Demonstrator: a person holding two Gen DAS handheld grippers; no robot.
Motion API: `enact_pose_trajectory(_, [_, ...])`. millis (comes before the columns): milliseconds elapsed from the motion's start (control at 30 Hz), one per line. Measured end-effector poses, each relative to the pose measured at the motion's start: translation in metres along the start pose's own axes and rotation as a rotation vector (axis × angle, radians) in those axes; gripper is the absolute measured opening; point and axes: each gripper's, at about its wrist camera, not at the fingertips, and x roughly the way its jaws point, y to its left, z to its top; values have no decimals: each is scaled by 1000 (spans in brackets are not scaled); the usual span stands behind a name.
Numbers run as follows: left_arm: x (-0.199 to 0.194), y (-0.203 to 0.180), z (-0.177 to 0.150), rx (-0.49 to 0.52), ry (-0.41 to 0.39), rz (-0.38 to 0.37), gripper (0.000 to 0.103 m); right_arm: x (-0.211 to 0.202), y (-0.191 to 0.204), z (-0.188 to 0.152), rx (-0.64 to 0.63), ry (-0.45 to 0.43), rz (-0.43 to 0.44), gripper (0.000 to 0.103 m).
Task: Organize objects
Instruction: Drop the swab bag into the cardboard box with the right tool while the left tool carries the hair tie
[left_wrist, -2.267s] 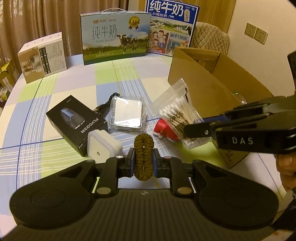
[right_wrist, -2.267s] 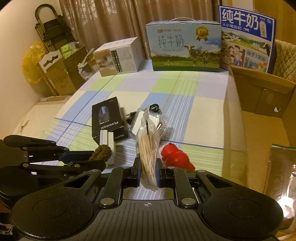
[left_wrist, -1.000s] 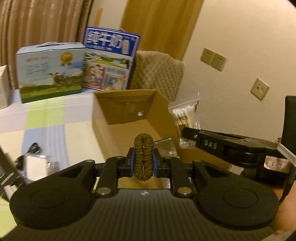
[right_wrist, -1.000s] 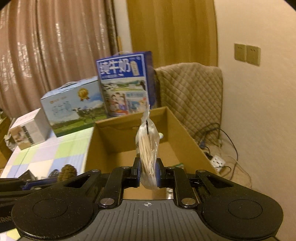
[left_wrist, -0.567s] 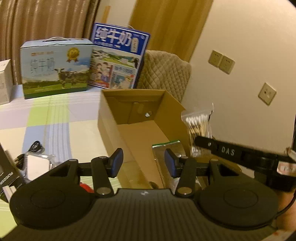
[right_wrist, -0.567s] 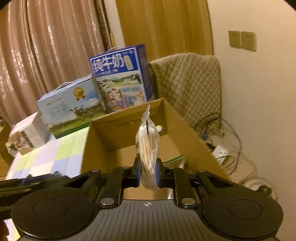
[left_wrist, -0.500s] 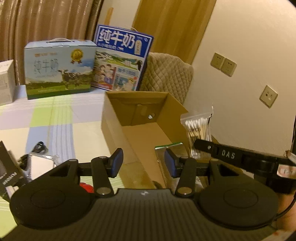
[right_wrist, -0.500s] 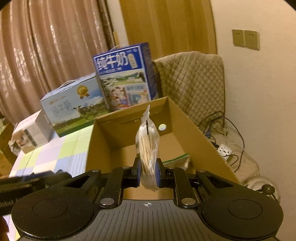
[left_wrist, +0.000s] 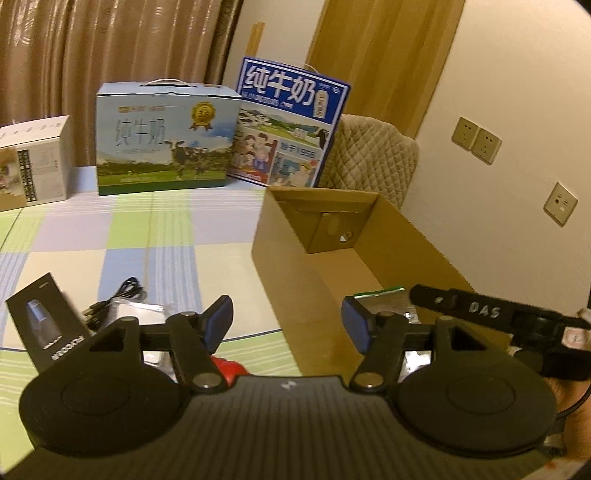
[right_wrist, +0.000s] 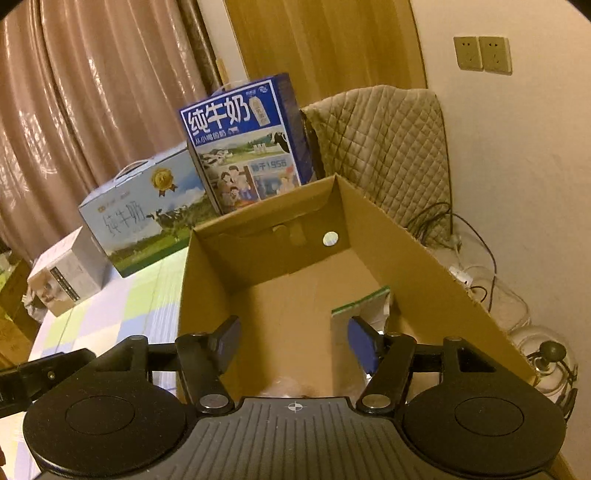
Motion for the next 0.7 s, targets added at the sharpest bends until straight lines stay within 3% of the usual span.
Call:
enact_pose_trajectory(300, [-21,34,-4,-15,-11,84,65,-5,28,-3,-56,-39,42,61])
enact_pose_trajectory(533, [-45,73,-11,-40,-24,182,72,-19,72,-12,-154,-117,207,61])
enact_pose_trajectory(700, [-64,104,-21,-67,-18,254,73,-13,107,-22,-210,-72,309,61])
